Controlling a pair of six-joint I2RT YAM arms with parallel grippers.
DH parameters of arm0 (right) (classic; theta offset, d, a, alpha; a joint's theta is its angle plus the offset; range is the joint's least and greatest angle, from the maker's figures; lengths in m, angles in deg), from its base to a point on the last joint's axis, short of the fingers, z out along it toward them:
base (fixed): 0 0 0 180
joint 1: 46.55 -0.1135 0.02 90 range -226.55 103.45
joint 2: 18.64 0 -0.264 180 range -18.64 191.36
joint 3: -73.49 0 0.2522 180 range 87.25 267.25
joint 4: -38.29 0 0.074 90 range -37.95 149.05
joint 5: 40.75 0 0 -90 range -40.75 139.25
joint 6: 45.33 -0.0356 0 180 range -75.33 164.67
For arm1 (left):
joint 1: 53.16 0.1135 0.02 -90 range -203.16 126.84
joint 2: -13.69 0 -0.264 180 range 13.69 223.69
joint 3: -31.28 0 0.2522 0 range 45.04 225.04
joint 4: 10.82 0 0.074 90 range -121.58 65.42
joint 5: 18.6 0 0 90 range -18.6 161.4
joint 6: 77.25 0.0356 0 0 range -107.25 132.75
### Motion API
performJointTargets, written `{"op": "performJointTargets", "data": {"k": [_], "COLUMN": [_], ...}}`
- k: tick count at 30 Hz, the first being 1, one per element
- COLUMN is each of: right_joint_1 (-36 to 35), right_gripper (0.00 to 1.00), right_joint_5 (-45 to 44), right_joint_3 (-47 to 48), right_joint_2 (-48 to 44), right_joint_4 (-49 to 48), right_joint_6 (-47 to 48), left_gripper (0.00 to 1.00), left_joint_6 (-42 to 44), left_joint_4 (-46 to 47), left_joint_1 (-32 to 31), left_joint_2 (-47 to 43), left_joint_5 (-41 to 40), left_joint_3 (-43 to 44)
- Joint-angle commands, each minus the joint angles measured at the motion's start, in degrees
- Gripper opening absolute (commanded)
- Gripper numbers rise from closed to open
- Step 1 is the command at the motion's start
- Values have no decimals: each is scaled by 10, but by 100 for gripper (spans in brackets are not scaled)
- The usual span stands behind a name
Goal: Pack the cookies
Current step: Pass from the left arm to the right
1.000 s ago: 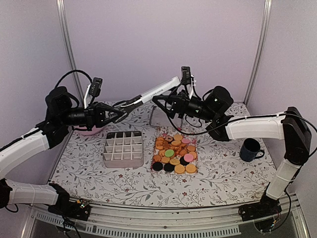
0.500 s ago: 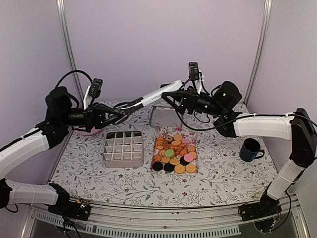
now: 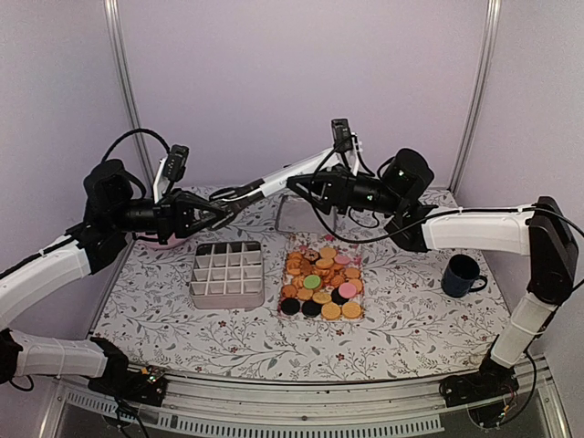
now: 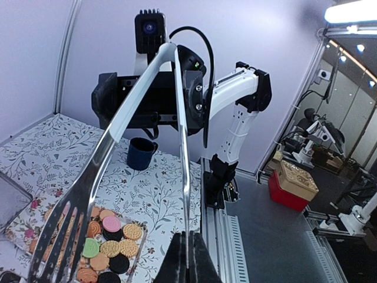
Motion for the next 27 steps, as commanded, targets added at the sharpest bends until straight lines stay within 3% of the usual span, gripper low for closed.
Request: {"op": "performJointTargets", "data": {"k": [1, 14, 20, 27], "right_joint_1": [-3, -6, -18, -17], "right_gripper": [80, 73, 63, 53], "right_joint_5": [7, 13, -24, -17], "right_joint_3": [23, 44, 40, 32], "right_joint_2": [10, 39, 52, 30], "right_joint_4": [-12, -58, -93, -51], "right_joint_6": [-6, -48, -62, -43], "left_gripper": [0, 0, 0, 0], "left_joint_6": [16, 29, 37, 45], "left_joint_4": [15, 11, 10, 3], "left_joint_1": [0, 4, 8, 20], "left_joint_2": [1, 2, 2, 0], "left_joint_5": [6, 8, -11, -7], "left_joint_3": [-7, -15, -15, -15]}}
